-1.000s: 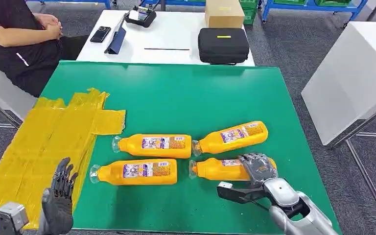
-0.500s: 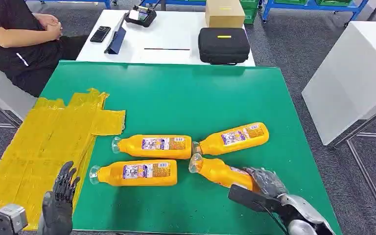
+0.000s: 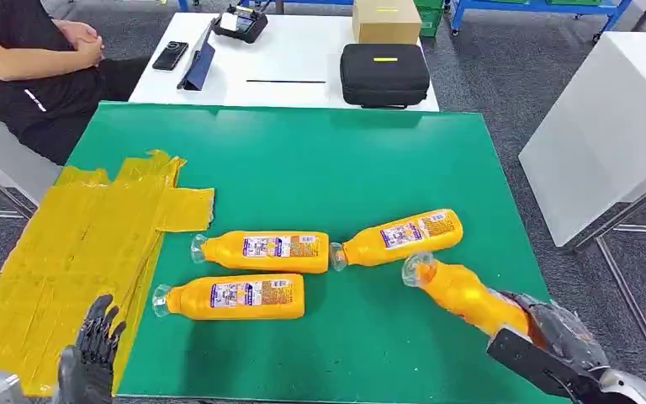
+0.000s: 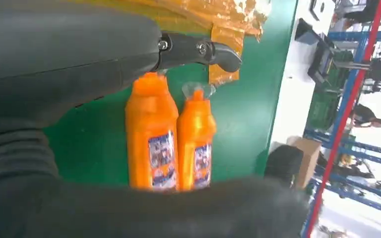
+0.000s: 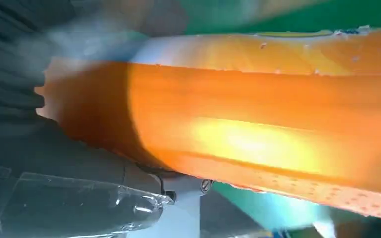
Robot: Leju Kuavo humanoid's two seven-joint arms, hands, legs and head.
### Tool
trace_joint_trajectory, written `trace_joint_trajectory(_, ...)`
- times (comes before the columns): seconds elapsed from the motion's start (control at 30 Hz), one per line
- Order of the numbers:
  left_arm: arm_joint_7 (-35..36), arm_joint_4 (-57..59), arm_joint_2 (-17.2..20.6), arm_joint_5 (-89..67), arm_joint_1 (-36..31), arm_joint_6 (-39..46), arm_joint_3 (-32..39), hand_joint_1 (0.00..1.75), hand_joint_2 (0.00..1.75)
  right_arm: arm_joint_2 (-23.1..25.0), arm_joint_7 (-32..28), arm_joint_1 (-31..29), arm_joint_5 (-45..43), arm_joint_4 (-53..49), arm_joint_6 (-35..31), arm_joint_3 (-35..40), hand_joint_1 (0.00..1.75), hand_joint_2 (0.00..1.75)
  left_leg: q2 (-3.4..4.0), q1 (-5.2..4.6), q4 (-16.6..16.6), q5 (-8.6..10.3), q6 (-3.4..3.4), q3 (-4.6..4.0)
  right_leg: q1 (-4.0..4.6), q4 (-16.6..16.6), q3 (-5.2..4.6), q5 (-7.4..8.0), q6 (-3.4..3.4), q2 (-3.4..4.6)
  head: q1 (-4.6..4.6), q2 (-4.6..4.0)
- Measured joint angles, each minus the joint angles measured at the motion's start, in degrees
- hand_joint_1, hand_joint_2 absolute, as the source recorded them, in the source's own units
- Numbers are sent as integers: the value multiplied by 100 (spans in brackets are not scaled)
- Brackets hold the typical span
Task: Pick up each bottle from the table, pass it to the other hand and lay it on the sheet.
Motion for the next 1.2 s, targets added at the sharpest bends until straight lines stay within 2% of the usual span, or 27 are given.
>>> trace_joint_trajectory(0.13, -118, 9, 111, 364, -226, 8, -190, 0, 175, 428, -468, -336, -240, 22, -265, 242, 175, 175, 2, 5, -2, -2, -5, 3, 5, 1, -6, -5, 0, 2, -2, 0)
trace_joint_trajectory(0.27, -157, 22, 240, 484, -368, 105, -358, 0, 175, 675, -478, -619, -247, 127, -432, 557, 175, 175, 3, 4, -1, 1, -2, 6, 3, 1, 0, -4, 0, 3, -2, 0)
trace_joint_trajectory(0.33, -208, 22, 321, 586, -409, 129, -457, 0, 175, 802, -599, -756, -385, 169, -435, 660, 175, 175, 3, 4, -1, 6, 2, -8, 4, 3, 40, 1, -2, 3, 2, 0)
trace_joint_trajectory(0.47, -380, 83, 577, 1011, -737, 182, -834, 0, 175, 1498, -926, -1405, -505, 454, -398, 1153, 175, 175, 13, 6, -1, 14, 4, -8, 7, 4, 34, 6, -2, 12, -2, 0)
trace_joint_trajectory(0.63, -488, 323, 667, 1040, -1584, 24, -1250, 0, 175, 2408, -647, -2738, -474, 1119, -583, 2113, 175, 175, 16, 16, -2, 50, -11, -15, 13, 10, 23, 27, -10, 12, -2, 0)
trace_joint_trajectory(0.77, -319, 402, 662, 880, -2006, -31, -1325, 0, 175, 2822, -524, -3455, -612, 1472, -658, 2586, 175, 175, 12, 15, -1, 56, -5, -21, 12, 12, 27, 33, -5, 10, 0, 0)
trace_joint_trajectory(0.97, -262, 470, 636, 817, -2267, 11, -1320, 0, 175, 3261, -566, -4118, -957, 1937, -833, 2907, 175, 175, 10, 9, 0, 60, -3, -34, 7, 13, 20, 39, 2, 9, 2, 0)
trace_joint_trajectory(1.2, -242, 470, 551, 800, -2390, 160, -1300, 0, 175, 3794, -273, -4577, -861, 2300, -728, 3309, 175, 175, 11, 15, 0, 60, -4, -40, 11, 14, 9, 38, 1, 9, 2, 0)
